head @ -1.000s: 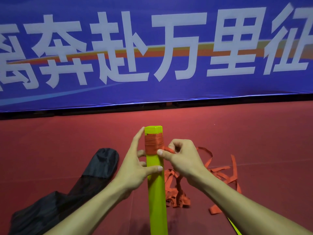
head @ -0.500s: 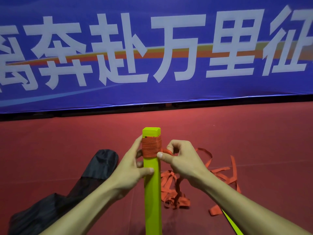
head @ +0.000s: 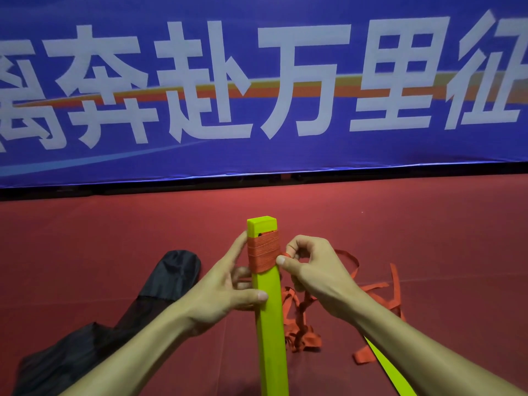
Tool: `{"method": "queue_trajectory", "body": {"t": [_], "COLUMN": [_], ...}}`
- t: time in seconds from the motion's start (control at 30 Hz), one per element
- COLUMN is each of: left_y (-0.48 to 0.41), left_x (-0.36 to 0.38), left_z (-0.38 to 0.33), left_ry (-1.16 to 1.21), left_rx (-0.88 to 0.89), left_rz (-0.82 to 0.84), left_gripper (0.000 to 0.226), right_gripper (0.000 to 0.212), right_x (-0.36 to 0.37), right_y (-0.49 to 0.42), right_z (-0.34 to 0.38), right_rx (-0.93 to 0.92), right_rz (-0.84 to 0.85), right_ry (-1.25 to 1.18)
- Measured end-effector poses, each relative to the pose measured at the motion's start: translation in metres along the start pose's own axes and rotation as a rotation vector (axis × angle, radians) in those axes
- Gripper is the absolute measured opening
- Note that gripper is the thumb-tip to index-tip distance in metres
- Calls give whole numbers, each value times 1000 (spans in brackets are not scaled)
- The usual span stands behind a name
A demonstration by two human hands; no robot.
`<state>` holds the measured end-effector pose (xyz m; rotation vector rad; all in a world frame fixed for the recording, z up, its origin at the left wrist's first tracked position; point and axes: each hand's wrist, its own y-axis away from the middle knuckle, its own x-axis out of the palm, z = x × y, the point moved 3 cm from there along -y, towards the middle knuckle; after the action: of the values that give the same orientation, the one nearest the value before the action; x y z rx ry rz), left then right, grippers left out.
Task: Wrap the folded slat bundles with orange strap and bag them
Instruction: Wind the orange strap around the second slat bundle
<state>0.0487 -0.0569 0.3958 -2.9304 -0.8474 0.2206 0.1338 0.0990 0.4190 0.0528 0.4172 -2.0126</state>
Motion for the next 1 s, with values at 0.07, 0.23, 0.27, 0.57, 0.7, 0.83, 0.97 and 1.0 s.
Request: {"method": "queue_trajectory", "body": {"t": [0.07,0.23,0.27,0.57,0.7,0.83,0.97,1.0], "left_y": [-1,-4,-4,-1,-1,0,1,2], "left_x": [0,1,0,-6,-12,-14,-15,-15], "left_z": [2,7,8,13,14,16,15,14], "left_ry": [-16,12,-3,-4,0,-25,-22,-17], "left_rx": [7,5,5,-21,-17,-22,-24,-22], "left_rz": [-9,14,25,-25,-51,-34,-29,-30], "left_gripper": [105,97,94,104,101,103,107,108], "right_gripper": [24,20,18,13,11,16,22,21], "right_x": [3,3,3,5,3,4,1,0], "right_y": [1,1,2,5,6,6,4,3], "right_z": [3,4,4,0,0,-2,-3,-2], "right_rx": [14,38,44,186,356,390,369,357], "right_rz": [29,44,47,123,274,383,345,334], "right_ry": [-30,-78,-84,-221,-375,-458,-496,-495]}}
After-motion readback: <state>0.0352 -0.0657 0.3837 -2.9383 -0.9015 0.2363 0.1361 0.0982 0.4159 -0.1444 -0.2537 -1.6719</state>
